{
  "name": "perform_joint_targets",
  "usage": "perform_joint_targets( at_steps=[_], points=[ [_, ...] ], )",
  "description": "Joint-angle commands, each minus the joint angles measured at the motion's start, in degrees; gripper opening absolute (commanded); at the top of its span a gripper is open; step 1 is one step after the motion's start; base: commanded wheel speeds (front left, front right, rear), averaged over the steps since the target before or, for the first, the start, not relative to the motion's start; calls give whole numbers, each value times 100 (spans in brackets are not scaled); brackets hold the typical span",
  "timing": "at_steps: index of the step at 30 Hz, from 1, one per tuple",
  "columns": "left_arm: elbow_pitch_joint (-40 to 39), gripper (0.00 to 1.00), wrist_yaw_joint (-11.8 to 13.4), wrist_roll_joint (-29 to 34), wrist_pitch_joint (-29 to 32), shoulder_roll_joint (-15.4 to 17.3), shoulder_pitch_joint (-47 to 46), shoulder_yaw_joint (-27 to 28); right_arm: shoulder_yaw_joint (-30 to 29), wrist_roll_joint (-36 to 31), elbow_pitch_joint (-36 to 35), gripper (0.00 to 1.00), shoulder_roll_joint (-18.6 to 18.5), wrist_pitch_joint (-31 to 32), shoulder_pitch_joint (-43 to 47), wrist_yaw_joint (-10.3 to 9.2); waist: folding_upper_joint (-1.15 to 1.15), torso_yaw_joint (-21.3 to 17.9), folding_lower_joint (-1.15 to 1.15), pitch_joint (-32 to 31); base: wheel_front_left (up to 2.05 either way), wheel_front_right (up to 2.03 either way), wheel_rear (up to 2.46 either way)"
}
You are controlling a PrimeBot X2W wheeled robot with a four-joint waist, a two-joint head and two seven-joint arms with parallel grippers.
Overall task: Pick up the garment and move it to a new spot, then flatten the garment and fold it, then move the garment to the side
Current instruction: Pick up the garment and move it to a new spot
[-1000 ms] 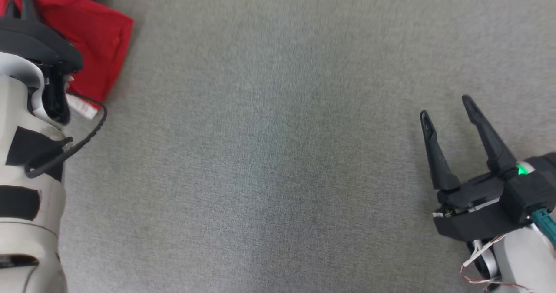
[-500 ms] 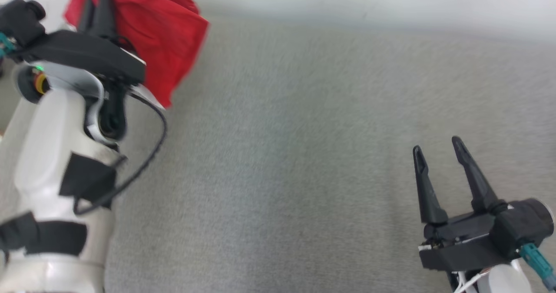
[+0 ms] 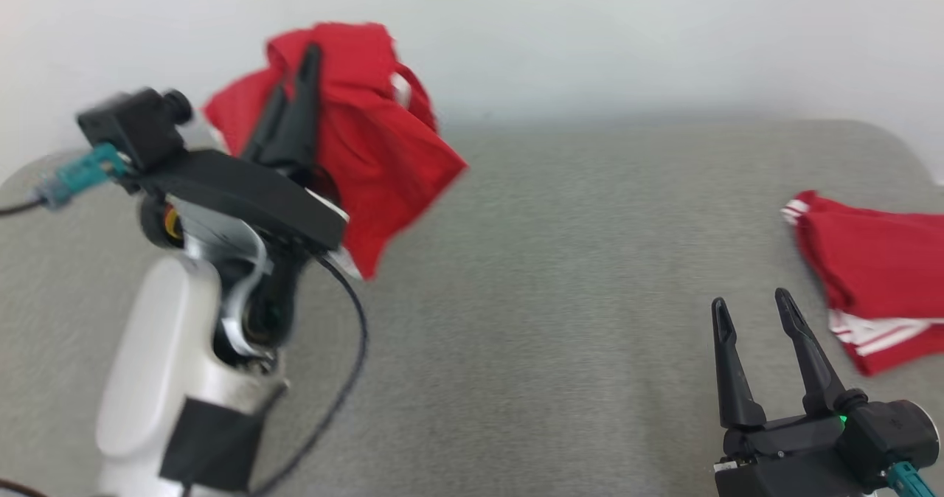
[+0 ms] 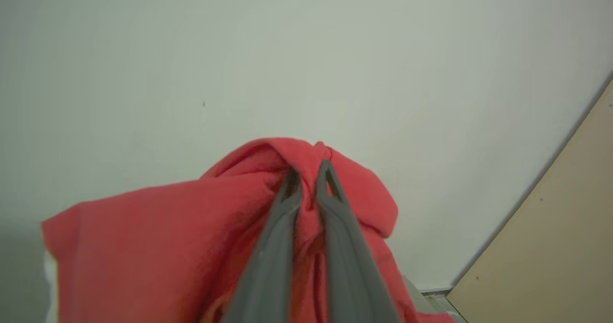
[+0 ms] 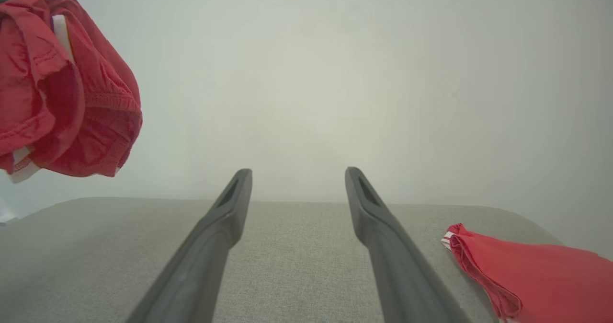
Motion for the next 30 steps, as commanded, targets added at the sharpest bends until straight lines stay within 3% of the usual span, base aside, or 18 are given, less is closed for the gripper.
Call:
perform_joint_targets(
  at_steps=[1, 9, 14, 22, 30],
  points=[
    [-208, 0, 58, -108, 86, -71, 216, -86, -24, 46, -25, 100, 26, 2, 93, -14, 1, -563, 2, -362, 0, 0, 0],
    [-977, 0, 409, -633, 282, -322, 816, -794, 45, 90, -85, 100, 21, 1, 13, -14, 1, -1041, 2, -186, 0, 0, 0],
    [-936, 0, 426, -1209, 175, -340, 883, -1235, 83, 104, -127, 100, 16, 2, -113, -14, 1, -1259, 2, 151, 0, 0, 0],
    [359, 0, 442, -1087, -304, -293, 751, -1297, -7, 87, -217, 100, 73, 1, -351, -14, 1, -1326, 2, 796, 0, 0, 0],
    [1878, 0, 190, -790, -907, -132, 374, -1217, 175, 26, -273, 100, -29, 2, -657, -14, 1, -1246, 2, 1237, 0, 0, 0]
  ],
)
